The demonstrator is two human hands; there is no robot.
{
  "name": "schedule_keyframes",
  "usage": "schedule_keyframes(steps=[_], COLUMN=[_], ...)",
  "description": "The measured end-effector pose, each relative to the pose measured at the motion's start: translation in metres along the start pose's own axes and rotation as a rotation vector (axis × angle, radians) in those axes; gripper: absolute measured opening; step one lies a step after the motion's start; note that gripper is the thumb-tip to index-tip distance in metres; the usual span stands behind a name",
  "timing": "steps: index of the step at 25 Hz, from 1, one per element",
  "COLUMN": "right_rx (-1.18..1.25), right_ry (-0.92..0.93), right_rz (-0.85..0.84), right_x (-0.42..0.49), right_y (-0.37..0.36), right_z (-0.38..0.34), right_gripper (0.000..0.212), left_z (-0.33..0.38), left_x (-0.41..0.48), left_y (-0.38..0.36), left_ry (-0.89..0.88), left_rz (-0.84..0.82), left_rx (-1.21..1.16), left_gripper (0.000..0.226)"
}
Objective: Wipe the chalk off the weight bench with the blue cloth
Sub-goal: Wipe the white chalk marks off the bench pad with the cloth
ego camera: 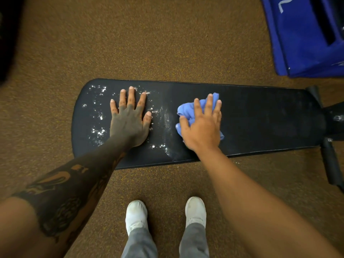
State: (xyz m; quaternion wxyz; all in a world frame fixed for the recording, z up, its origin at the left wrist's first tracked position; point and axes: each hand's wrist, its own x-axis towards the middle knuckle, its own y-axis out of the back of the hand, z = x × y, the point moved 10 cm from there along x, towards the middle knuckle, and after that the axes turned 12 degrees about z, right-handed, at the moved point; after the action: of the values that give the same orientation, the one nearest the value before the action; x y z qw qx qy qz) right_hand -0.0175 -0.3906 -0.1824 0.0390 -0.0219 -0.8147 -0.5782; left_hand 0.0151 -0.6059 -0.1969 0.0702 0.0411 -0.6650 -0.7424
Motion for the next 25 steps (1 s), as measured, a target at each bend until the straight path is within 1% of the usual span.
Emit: schedule_keyframes(steps=[1, 2, 4, 6, 7, 8, 9, 10, 13, 14, 15, 16, 18, 20, 21, 22, 23, 25], right_rx=[0.019, 0.037, 0.056, 0.059, 0.065, 0.065, 0.067, 0.074, 0.047, 0.017, 0.002, 0.007, 0.043, 0.06, 0.047, 0.025, 0.008, 0.0], right_ry=[-0.016, 0.03, 0.248, 0.462, 0.535, 0.564, 0.544, 0.477, 0.155, 0.089, 0.082, 0.138, 0.364, 0.59, 0.65, 0.644, 0.573, 0.312], right_rz=[-0.021, -0.038, -0.094, -0.157, -0.175, -0.177, -0.166, -0.142, -0.053, -0.049, -0.054, -0.07, -0.128, -0.179, -0.181, -0.167, -0.143, -0.099], right_x=[0.001, -0.005, -0.035, -0.063, -0.067, -0.063, -0.052, -0.036, 0.007, 0.01, 0.008, 0.001, -0.023, -0.042, -0.039, -0.027, -0.009, 0.033], right_y=[-0.007, -0.012, -0.017, -0.013, -0.011, -0.01, -0.01, -0.01, -0.019, -0.022, -0.026, -0.028, -0.025, -0.019, -0.017, -0.016, -0.016, -0.018], right_z=[-0.017, -0.036, -0.068, -0.07, -0.063, -0.053, -0.043, -0.036, -0.034, -0.042, -0.052, -0.065, -0.082, -0.077, -0.068, -0.056, -0.045, -0.033], right_gripper=[0.07, 0.07, 0.065, 0.06, 0.058, 0.056, 0.055, 0.055, 0.058, 0.059, 0.061, 0.061, 0.061, 0.059, 0.059, 0.059, 0.06, 0.06], left_z=[-0.001, -0.002, -0.004, -0.005, -0.006, -0.006, -0.007, -0.007, -0.013, -0.015, -0.017, -0.019, -0.019, -0.019, -0.02, -0.02, -0.02, -0.019], left_x=[0.0, -0.001, -0.001, -0.001, -0.001, -0.001, -0.001, -0.002, -0.006, -0.007, -0.008, -0.009, -0.011, -0.012, -0.012, -0.012, -0.012, -0.012], left_y=[-0.001, -0.002, -0.001, 0.001, 0.001, 0.001, 0.002, 0.002, 0.003, 0.003, 0.003, 0.002, 0.002, 0.003, 0.004, 0.004, 0.004, 0.005], left_ry=[-0.011, -0.019, -0.031, -0.041, -0.046, -0.052, -0.058, -0.066, -0.058, -0.037, -0.016, -0.001, 0.007, 0.006, 0.007, 0.009, 0.009, 0.009], left_rz=[0.0, -0.001, 0.004, 0.012, 0.011, 0.005, -0.001, -0.003, 0.006, 0.012, 0.019, 0.02, 0.016, 0.018, 0.018, 0.015, 0.013, 0.011], left_rx=[0.004, 0.004, 0.002, -0.007, -0.011, -0.013, -0.015, -0.019, -0.025, -0.02, -0.015, -0.011, -0.011, -0.015, -0.015, -0.016, -0.014, -0.007], left_gripper=[0.065, 0.065, 0.065, 0.064, 0.063, 0.063, 0.062, 0.062, 0.063, 0.064, 0.065, 0.066, 0.067, 0.067, 0.067, 0.066, 0.066, 0.065])
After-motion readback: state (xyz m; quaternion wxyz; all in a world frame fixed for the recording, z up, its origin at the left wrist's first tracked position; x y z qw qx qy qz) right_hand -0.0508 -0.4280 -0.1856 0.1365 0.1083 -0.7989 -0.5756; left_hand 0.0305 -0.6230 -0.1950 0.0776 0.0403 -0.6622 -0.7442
